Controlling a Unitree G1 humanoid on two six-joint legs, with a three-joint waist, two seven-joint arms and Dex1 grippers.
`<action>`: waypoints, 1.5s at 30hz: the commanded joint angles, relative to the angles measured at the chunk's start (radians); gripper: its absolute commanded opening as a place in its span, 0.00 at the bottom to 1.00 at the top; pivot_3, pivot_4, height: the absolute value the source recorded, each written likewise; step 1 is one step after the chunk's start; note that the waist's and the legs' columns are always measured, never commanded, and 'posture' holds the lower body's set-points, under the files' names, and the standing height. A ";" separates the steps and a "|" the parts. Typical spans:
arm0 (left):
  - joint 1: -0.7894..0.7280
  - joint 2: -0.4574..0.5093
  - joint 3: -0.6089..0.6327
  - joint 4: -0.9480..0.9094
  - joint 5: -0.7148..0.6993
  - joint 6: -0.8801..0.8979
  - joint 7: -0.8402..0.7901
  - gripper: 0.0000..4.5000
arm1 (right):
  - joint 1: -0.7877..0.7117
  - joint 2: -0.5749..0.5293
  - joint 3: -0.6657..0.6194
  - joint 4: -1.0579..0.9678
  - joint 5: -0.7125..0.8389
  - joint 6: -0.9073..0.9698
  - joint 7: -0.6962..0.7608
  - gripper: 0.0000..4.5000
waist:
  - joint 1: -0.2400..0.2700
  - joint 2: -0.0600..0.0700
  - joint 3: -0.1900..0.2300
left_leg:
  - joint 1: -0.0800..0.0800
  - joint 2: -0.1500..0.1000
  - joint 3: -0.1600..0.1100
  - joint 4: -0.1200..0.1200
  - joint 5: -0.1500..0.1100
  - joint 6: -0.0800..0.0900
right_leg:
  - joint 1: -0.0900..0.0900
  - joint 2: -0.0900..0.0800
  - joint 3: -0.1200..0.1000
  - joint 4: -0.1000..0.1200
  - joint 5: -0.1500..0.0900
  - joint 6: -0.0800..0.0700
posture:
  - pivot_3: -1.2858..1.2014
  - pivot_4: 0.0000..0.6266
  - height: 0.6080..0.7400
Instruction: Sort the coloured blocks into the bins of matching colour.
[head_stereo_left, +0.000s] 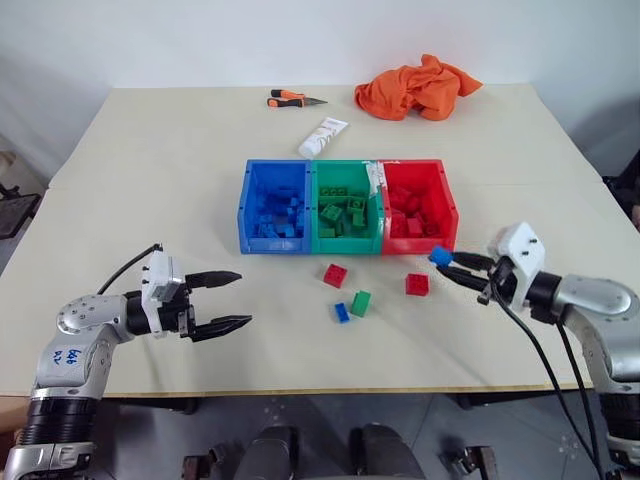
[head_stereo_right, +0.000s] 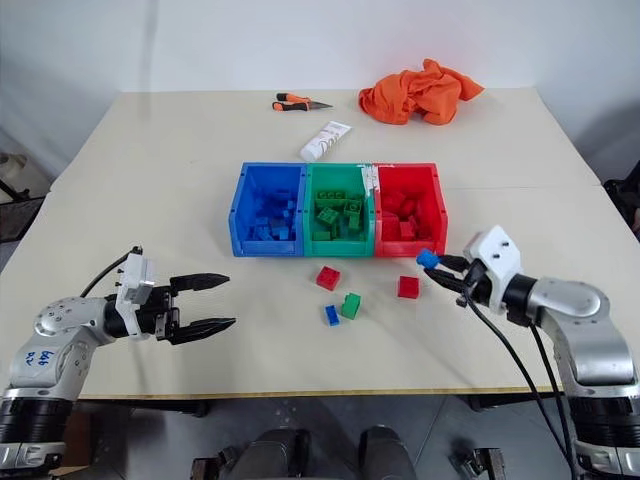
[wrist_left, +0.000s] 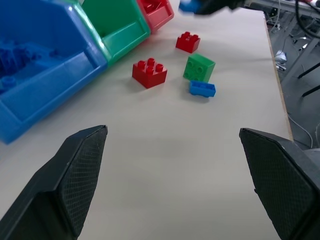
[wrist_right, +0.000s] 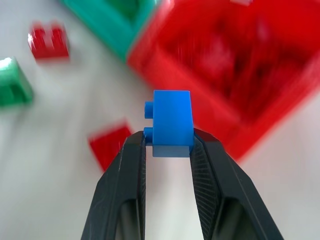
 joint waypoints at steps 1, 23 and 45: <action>-0.016 -0.004 0.002 0.001 0.001 -0.024 -0.003 1.00 | -0.136 0.053 0.073 -0.048 0.015 0.054 -0.036 0.19 | -0.002 0.000 0.000 | 0.000 0.000 0.000 0.000 0.000 0.000 | 0.000 0.000 0.000 0.000 0.000 0.000 | 0.52 0.24 1.00; 0.039 -0.030 0.030 -0.058 -0.007 -0.060 0.074 1.00 | -0.852 0.653 0.309 0.891 -0.218 -0.401 -0.128 0.55 | -0.023 0.000 0.000 | -0.002 -0.001 -0.001 -0.003 0.001 -0.002 | -0.008 0.000 -0.002 0.009 0.000 0.000 | 0.52 0.24 1.00; -0.077 -0.035 -0.029 0.064 0.019 -0.077 -0.002 1.00 | 0.112 -0.091 -0.066 -0.106 0.081 -0.096 0.258 0.77 | 0.006 -0.001 0.001 | -0.003 -0.001 0.000 -0.002 0.000 0.000 | -0.002 0.000 -0.001 0.002 0.000 0.000 | 0.52 0.24 1.00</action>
